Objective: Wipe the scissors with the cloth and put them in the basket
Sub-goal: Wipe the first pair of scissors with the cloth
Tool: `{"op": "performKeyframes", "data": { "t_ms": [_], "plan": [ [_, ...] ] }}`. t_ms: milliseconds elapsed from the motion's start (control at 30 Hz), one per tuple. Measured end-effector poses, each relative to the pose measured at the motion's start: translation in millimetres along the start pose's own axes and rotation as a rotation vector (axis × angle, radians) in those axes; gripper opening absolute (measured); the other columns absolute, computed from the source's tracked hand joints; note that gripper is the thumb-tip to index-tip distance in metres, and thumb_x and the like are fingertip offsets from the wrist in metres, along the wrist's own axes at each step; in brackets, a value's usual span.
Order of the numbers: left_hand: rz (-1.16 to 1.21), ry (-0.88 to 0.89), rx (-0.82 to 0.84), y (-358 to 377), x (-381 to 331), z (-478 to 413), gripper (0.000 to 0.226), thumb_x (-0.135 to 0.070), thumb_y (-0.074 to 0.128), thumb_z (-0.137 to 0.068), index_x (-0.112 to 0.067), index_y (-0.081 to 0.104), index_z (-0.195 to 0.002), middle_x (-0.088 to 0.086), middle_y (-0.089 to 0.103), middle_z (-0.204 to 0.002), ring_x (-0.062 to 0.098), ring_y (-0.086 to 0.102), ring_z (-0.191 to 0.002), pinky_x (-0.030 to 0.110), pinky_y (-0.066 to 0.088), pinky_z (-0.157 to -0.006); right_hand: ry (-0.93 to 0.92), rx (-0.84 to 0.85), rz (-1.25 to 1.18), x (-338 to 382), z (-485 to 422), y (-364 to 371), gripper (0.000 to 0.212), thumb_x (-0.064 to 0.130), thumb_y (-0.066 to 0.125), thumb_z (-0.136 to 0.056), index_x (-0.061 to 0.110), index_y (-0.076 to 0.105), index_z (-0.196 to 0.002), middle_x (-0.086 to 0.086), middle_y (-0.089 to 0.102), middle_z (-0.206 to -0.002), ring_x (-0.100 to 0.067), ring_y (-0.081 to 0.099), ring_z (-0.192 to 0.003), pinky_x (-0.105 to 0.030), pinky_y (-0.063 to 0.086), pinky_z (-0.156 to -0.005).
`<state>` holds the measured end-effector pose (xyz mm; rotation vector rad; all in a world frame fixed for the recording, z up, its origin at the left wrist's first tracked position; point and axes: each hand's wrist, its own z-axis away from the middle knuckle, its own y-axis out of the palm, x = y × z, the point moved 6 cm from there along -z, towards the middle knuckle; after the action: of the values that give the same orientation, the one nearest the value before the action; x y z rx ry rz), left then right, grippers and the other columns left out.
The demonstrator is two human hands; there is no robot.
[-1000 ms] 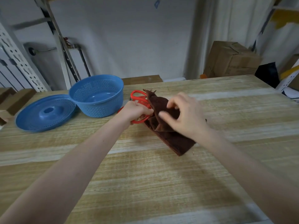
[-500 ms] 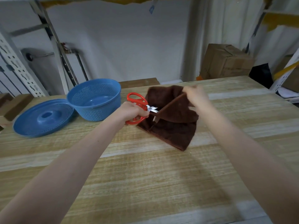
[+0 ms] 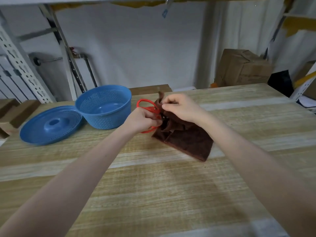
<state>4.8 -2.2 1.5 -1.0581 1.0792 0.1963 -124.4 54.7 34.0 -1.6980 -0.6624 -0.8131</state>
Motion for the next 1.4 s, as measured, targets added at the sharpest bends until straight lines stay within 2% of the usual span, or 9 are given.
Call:
{"op": "performKeyframes", "data": {
  "t_ms": [100,233,467,667,800,933,1133,1233,1400],
  "plan": [
    [0.01,0.006,-0.023,-1,4,2,0.017,-0.026,0.077,-0.08,-0.027,0.073,-0.063,-0.018,0.065,-0.059,0.003,0.058,-0.067,0.024,0.045,-0.073,0.049,0.058,-0.057,-9,5,-1,0.032,0.002,0.045,-0.095,0.022,0.07,-0.09,0.009,0.067,-0.092,-0.006,0.061,-0.092,-0.024,0.045,-0.092],
    [-0.063,0.058,-0.049,3,-4,1,0.017,-0.025,0.076,-0.079,-0.023,0.073,-0.063,-0.005,0.066,-0.065,0.011,0.059,-0.067,0.035,0.051,-0.077,0.007,0.028,0.132,-15,6,1,0.014,0.011,0.061,-0.092,0.022,0.068,-0.095,0.016,0.066,-0.087,-0.01,0.066,-0.084,-0.028,0.053,-0.082],
    [-0.119,0.134,-0.022,8,-10,-1,0.01,-0.023,0.075,-0.08,-0.013,0.074,-0.077,-0.011,0.06,-0.059,0.004,0.053,-0.057,0.027,0.045,-0.068,0.01,0.149,0.342,-15,3,2,0.025,0.027,0.061,-0.094,0.005,0.073,-0.097,-0.008,0.072,-0.095,-0.024,0.065,-0.091,-0.037,0.05,-0.083],
    [-0.078,0.133,0.13,14,-13,5,0.032,-0.023,0.071,-0.085,-0.025,0.054,-0.112,-0.004,0.066,-0.099,0.013,0.066,-0.085,0.027,0.052,-0.081,0.114,0.224,0.243,-26,8,2,0.02,0.021,0.058,-0.096,0.006,0.072,-0.1,-0.006,0.07,-0.096,-0.021,0.063,-0.091,-0.032,0.048,-0.083],
    [-0.093,0.11,0.176,15,-16,3,0.029,-0.023,0.07,-0.087,-0.025,0.053,-0.11,-0.005,0.066,-0.086,0.011,0.064,-0.075,0.019,0.046,-0.066,0.179,0.212,0.146,-31,9,3,0.019,0.016,0.056,-0.097,0.006,0.071,-0.096,-0.007,0.07,-0.095,-0.022,0.064,-0.092,-0.035,0.049,-0.088],
    [-0.18,0.182,-0.051,9,-19,-2,0.028,-0.027,0.077,-0.079,-0.02,0.052,-0.089,-0.003,0.063,-0.069,0.016,0.061,-0.065,0.03,0.047,-0.064,0.243,0.14,0.074,-35,5,-1,0.019,0.01,0.053,-0.095,0.003,0.071,-0.092,-0.009,0.07,-0.09,-0.026,0.066,-0.09,-0.039,0.05,-0.089],
    [-0.157,0.286,-0.035,10,-18,1,0.042,-0.022,0.075,-0.082,-0.029,0.051,-0.116,-0.01,0.064,-0.076,0.014,0.065,-0.069,0.032,0.052,-0.077,0.278,0.176,-0.042,-41,7,-2,0.026,0.002,0.05,-0.093,0.015,0.07,-0.083,-0.002,0.071,-0.083,-0.021,0.067,-0.084,-0.037,0.053,-0.09],
    [-0.184,0.275,0.039,13,-17,1,0.053,-0.024,0.072,-0.085,-0.035,0.046,-0.131,0.009,0.068,-0.072,0.011,0.061,-0.062,0.025,0.049,-0.068,0.293,0.173,-0.08,-45,12,-2,0.023,0.004,0.051,-0.094,0.014,0.07,-0.084,-0.002,0.071,-0.081,-0.018,0.067,-0.081,-0.036,0.054,-0.087],
    [-0.157,0.251,0.088,12,-15,-1,0.059,-0.022,0.069,-0.088,-0.032,0.042,-0.139,-0.002,0.057,-0.06,-0.001,0.048,-0.046,0.018,0.039,-0.057,0.254,0.094,-0.017,-40,13,1,0.015,0.021,0.059,-0.095,0.017,0.07,-0.086,-0.002,0.072,-0.087,-0.02,0.068,-0.088,-0.036,0.054,-0.088]
  ]
}}
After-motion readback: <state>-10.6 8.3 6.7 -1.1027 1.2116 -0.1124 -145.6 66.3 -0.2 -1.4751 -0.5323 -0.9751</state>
